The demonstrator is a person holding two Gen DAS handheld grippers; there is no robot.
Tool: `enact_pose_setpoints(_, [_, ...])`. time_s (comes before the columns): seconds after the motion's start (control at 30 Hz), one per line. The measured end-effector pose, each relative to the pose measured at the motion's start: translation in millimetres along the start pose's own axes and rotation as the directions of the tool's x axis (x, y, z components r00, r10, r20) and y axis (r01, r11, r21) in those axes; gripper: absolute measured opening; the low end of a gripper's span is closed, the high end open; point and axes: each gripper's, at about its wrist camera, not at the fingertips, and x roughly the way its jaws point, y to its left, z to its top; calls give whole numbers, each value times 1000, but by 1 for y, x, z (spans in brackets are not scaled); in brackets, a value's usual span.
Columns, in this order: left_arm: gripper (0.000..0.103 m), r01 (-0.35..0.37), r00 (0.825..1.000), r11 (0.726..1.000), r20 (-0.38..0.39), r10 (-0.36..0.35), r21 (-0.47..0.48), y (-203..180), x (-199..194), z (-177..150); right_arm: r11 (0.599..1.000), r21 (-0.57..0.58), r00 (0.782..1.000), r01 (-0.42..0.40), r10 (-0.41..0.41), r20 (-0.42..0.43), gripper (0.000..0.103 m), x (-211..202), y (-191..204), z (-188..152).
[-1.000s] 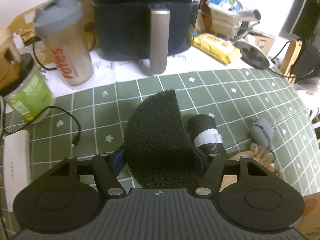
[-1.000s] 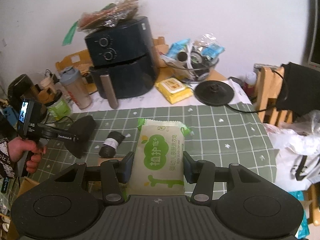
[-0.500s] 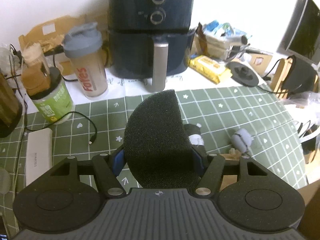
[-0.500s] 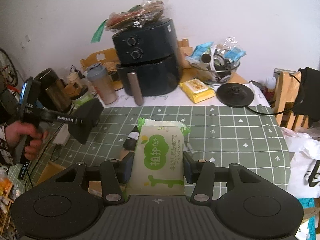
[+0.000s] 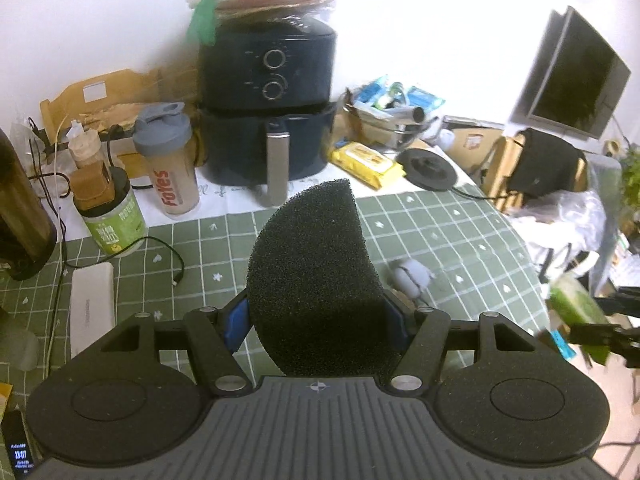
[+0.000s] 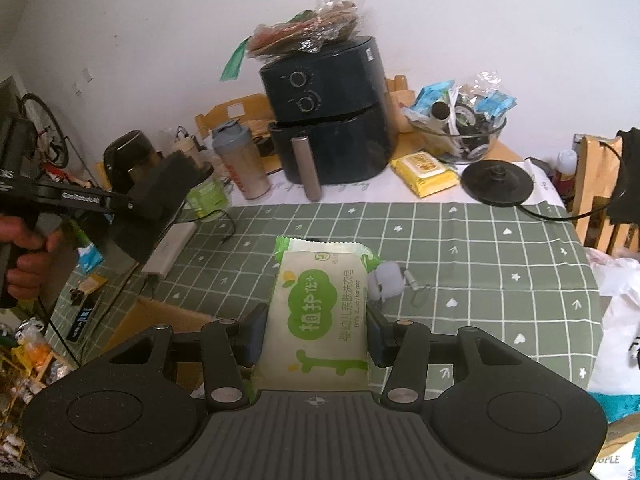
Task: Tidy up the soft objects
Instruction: 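Carry the wipes and foam over the box and open both grippers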
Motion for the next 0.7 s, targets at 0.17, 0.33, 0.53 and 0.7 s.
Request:
enact_pose_setpoints(0.17, [64,33,999,999,-22,-32,14,-18,-18,-15,999,-14,999,-32,32,-16,52,-5,6,-10])
enact_pose_setpoints(0.33, [64,51,997,999,-56,-50,14,-32,-25,-31,998,-3,998,-59,59,-24,52,-8,11,-18])
enact_pose_setpoints(0.53, [64,65,993,998,-103,-63,15,-43,-30,-50,997,3,996,-82,82,-28,52,-15,15,-24])
enact_pose_setpoints(0.7, [65,64,988,998,-144,-63,3,-48,-31,-61,996,5,995,-90,91,-34,52,-19,18,-28])
